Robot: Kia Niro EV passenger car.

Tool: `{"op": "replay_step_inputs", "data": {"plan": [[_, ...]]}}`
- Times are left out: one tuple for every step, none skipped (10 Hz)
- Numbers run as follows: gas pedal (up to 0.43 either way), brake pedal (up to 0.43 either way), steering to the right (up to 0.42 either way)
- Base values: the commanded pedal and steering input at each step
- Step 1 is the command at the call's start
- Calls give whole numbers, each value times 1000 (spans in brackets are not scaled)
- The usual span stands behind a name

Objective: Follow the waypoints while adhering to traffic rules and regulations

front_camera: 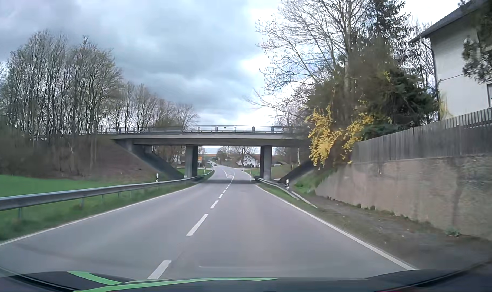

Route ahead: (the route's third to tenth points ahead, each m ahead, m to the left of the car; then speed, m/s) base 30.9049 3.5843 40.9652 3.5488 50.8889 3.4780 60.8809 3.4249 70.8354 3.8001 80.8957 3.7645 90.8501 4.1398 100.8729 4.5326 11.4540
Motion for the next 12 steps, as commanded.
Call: {"op": "replay_step_inputs", "data": {"plan": [[169, 0, -7], [169, 0, -7], [169, 0, -7], [169, 0, -7], [169, 0, -7], [169, 0, -7], [169, 0, -6], [169, 0, -6], [169, 0, -5], [169, 0, -4], [169, 0, -4], [169, 0, -2]]}}
